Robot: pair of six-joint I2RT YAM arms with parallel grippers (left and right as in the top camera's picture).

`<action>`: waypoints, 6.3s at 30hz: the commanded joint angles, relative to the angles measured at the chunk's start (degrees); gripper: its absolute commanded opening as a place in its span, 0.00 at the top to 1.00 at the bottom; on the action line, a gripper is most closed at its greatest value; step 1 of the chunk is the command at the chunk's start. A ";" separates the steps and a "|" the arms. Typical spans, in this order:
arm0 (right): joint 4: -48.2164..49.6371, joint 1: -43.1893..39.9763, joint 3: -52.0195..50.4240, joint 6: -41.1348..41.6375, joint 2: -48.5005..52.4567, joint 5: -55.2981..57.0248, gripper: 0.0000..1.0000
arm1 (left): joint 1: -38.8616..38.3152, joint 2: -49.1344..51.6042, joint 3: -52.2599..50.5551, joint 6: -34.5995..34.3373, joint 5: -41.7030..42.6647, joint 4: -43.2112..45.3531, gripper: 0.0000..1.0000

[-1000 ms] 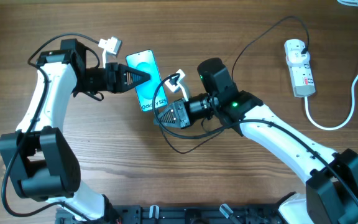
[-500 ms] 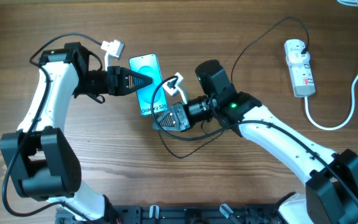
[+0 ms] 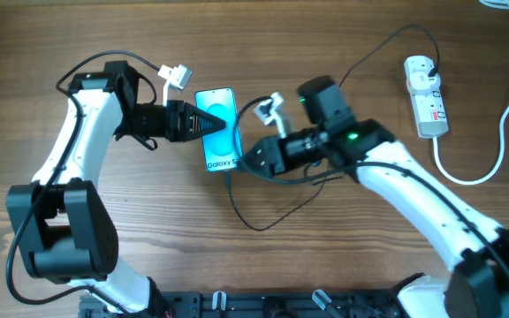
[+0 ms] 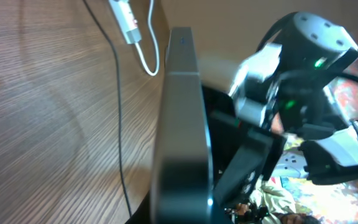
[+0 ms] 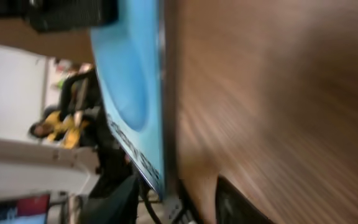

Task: Plug charger to phone and switch on socket
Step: 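Lower the plugged phone flat onto the table with the left gripper, then release the phone and withdraw both grippers from it, then move the right gripper to the power strip switch beside the charger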

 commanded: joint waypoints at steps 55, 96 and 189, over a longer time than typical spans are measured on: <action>-25.18 -8.35 1.64 -2.64 -33.29 29.24 0.07 | -15.37 27.28 -0.33 -38.56 -24.59 41.70 0.78; -23.02 -8.35 -0.42 32.02 -13.86 55.52 0.28 | -11.13 27.28 -0.33 -49.55 -29.57 39.91 0.78; 11.91 -43.58 4.15 12.22 16.02 59.74 0.95 | 5.86 -49.83 -0.28 -44.06 -63.43 0.61 0.72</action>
